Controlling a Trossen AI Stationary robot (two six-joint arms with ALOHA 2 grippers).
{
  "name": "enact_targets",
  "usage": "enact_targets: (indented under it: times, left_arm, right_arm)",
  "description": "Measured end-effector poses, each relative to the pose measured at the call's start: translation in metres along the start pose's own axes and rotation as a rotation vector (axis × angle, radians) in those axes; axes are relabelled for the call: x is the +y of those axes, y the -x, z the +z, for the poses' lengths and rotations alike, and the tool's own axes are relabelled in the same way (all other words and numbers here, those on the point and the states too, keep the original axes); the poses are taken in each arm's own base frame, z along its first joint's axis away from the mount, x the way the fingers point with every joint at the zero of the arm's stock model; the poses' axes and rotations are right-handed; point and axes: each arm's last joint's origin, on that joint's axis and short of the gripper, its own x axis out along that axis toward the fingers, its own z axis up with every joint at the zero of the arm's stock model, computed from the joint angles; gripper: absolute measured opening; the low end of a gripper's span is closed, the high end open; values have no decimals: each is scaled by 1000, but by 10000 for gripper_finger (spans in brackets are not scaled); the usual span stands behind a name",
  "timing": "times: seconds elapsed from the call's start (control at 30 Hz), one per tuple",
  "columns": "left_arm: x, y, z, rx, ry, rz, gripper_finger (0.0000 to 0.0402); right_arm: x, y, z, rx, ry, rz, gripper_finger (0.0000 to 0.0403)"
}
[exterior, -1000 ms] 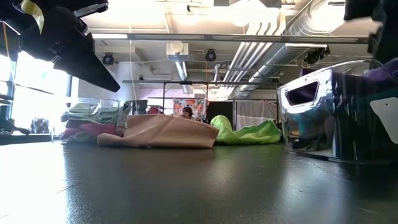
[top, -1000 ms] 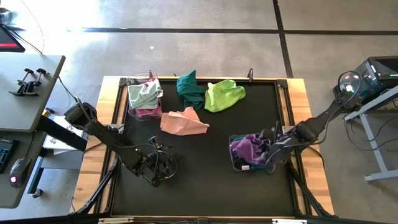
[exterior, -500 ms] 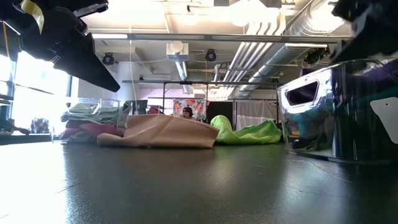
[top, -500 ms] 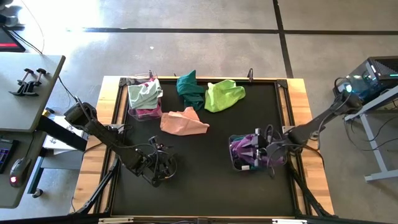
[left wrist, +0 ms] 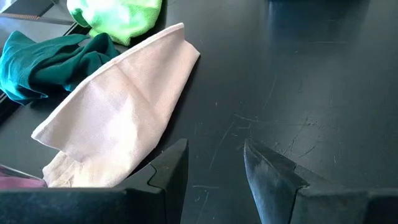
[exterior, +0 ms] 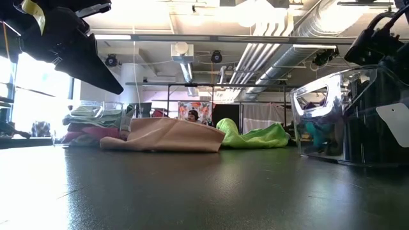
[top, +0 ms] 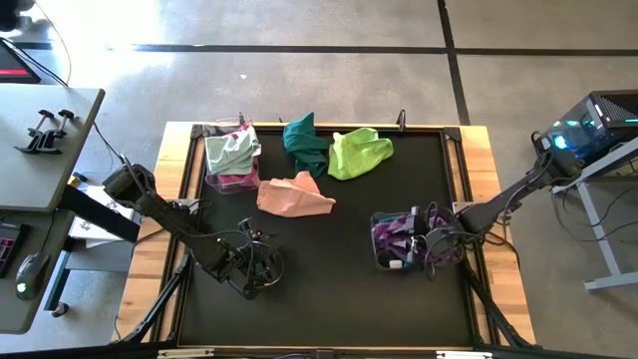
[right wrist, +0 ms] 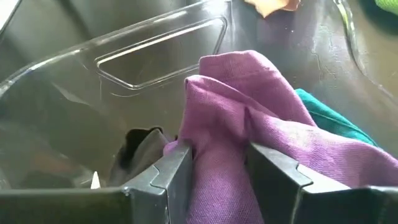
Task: Sort towels by color in basket
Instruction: Put the purple towel into the right transparent bin
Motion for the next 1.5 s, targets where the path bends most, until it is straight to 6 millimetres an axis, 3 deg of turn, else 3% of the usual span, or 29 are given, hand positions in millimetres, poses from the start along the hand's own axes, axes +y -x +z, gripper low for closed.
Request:
enact_targets:
  times: [0.13, 0.33, 0.5, 0.67, 0.87, 1.3, 1.5]
  left_arm:
    - [0, 0, 0, 0, -1, 0, 142]
    - [0, 0, 0, 0, 0, 0, 142]
    - [0, 0, 0, 0, 0, 0, 142]
    - [0, 0, 0, 0, -1, 0, 142]
    - [0, 0, 0, 1, -1, 0, 142]
    - [0, 0, 0, 0, 0, 1, 142]
    - [0, 0, 0, 0, 0, 0, 142]
  right_arm:
    - [8, 3, 16, -51, 22, -5, 149]
    - [25, 19, 56, -63, 61, -19, 149]
    - [32, 46, 87, 85, 31, -64, 149]
    - [31, 70, 100, 298, -54, -39, 149]
    - [29, 73, 89, 498, -213, -7, 149]
    - [-2, 46, 13, 697, -300, -221, 149]
    - [2, 51, 26, 660, -297, -230, 149]
